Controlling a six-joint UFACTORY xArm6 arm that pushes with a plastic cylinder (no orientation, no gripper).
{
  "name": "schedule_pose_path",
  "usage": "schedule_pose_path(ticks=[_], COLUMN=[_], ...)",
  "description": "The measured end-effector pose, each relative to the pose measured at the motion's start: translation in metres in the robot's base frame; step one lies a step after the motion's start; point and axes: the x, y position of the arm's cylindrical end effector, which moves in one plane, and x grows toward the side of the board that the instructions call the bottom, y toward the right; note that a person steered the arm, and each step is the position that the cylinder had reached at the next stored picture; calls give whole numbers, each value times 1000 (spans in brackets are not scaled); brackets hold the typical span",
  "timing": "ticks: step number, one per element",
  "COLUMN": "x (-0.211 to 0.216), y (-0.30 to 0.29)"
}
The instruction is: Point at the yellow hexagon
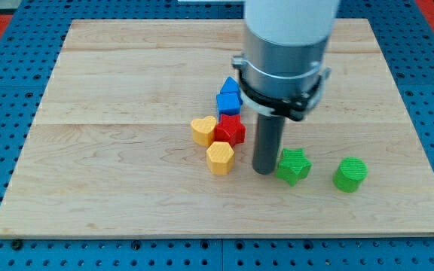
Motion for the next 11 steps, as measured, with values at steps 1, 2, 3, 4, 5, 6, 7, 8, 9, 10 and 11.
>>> schedule_pose_path(ticks=[1,2,3,4,5,6,7,8,9,10,11], x=[0,4,10,10,10,10,10,10,10,5,-8], y=[15,27,40,23,-4,-13,-13,-12,-12,-12,-19])
